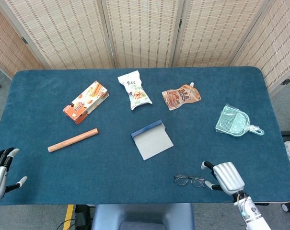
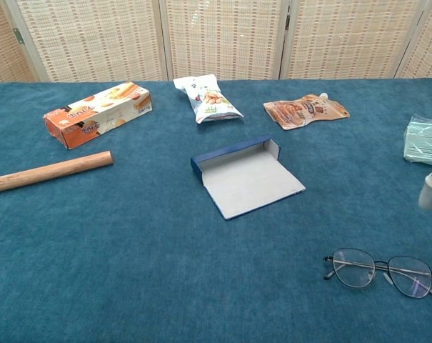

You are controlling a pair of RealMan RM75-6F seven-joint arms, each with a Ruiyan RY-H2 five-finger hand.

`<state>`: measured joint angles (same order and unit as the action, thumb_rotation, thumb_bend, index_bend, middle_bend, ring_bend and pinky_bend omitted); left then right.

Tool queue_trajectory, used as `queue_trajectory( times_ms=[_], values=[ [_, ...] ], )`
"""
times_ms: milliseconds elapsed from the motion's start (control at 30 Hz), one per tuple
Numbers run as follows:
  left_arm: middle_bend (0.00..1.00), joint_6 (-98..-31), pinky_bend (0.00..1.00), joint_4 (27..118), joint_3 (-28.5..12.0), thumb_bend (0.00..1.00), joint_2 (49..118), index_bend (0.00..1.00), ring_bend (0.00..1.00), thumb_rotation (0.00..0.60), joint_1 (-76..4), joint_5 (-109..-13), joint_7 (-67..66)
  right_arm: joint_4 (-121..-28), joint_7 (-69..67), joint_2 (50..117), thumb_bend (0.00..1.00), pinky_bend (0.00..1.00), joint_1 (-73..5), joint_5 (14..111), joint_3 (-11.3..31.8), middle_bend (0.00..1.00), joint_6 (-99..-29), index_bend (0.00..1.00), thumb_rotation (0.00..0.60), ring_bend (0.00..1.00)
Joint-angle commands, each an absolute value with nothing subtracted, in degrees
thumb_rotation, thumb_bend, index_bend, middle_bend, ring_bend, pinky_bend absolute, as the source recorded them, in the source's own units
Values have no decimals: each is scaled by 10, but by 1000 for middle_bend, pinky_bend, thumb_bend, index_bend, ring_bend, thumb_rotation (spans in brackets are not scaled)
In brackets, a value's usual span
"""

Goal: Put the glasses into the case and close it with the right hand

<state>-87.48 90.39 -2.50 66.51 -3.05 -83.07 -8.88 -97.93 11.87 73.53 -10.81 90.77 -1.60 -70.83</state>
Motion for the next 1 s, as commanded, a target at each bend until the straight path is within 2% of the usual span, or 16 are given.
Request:
queue_trajectory(
  times_ms=[33,167,533,1000],
  values=[
    [165,-876,238,901,-24,187,666,195,147,600,-28,-831,-86,-995,144,750,223,995,-121,878,-14,1000,-679,438,600,1000],
    [165,-876,238,896,-23,187,667,195,147,600,-26,-829,-83,-991,160,767,252,1000,-128,861,-14,1000,-662,456,600,1000],
    [165,-868,238,883,-23,187,673,196,147,600,-26,-827,-76,-964,174,806,255,1000,-153,818,-7,1000,-622,461,600,1000],
    [165,-869,238,872,-23,187,676,196,147,600,-22,-827,-66,-951,169,820,323,1000,-180,791,-5,1000,-590,479,600,1000]
  ],
)
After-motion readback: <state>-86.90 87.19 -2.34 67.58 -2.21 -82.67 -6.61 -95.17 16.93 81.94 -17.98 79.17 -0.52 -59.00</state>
